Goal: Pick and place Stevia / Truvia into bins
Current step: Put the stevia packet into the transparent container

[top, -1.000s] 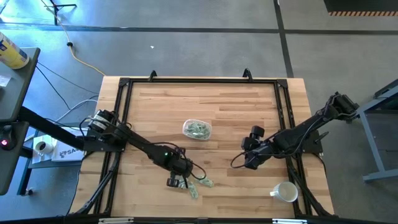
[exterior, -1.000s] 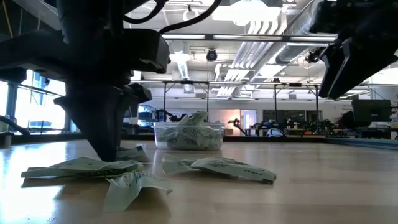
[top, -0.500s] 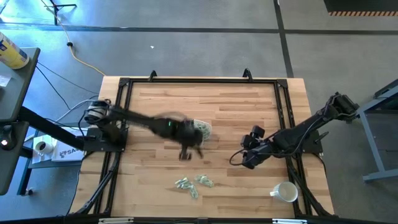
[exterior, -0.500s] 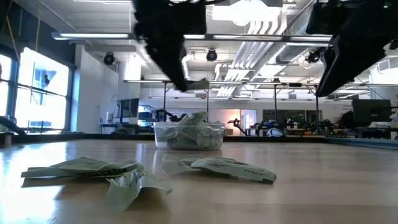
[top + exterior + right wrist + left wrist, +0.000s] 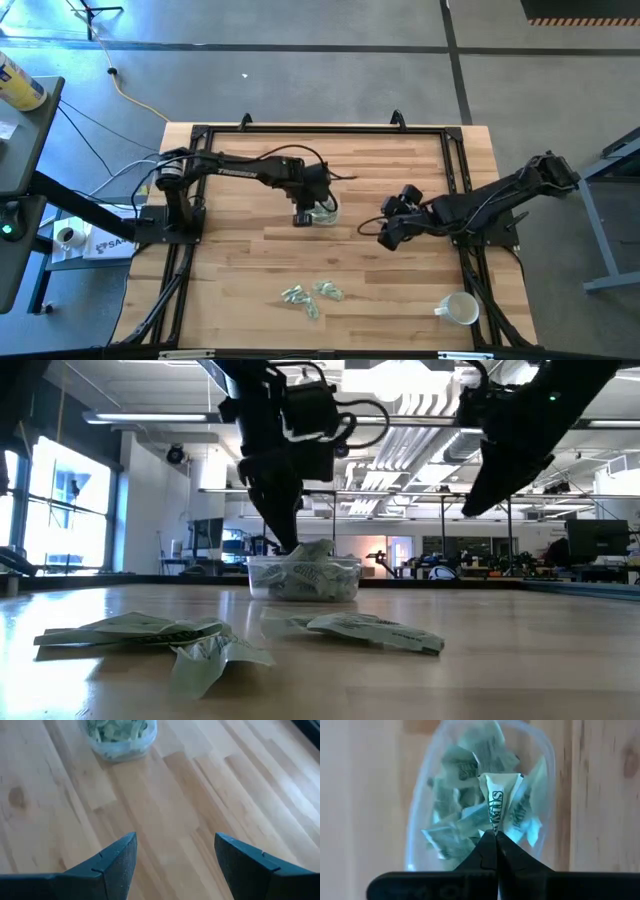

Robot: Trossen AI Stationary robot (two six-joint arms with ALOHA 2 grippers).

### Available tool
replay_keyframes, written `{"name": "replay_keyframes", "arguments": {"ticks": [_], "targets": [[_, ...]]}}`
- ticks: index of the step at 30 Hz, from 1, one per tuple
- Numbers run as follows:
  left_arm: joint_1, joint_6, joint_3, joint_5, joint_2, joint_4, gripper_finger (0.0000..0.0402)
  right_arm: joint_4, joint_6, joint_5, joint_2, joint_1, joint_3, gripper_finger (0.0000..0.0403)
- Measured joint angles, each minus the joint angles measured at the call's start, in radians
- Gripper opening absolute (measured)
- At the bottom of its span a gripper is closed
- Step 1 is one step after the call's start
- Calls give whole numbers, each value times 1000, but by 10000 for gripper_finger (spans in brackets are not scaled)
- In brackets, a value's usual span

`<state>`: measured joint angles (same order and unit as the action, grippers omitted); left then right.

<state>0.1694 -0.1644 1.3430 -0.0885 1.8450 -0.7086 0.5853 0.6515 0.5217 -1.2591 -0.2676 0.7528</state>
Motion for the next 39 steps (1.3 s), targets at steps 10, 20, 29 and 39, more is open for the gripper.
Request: {"name": "replay_keyframes", "arguments": {"ticks": [10, 20, 29, 39], "targets": [[-14, 113, 1, 52, 57, -30, 89, -109, -84, -97, -1, 48, 0, 257], [-74, 312, 29, 71, -70, -132, 252, -222, -134, -213, -42, 20, 0, 257], [-347, 570, 34, 134, -176, -131, 250, -474, -62, -286, -200, -88, 1, 257], [-679, 967, 33, 359, -176, -97, 207, -567, -91, -281, -520, -188, 221, 257]]}}
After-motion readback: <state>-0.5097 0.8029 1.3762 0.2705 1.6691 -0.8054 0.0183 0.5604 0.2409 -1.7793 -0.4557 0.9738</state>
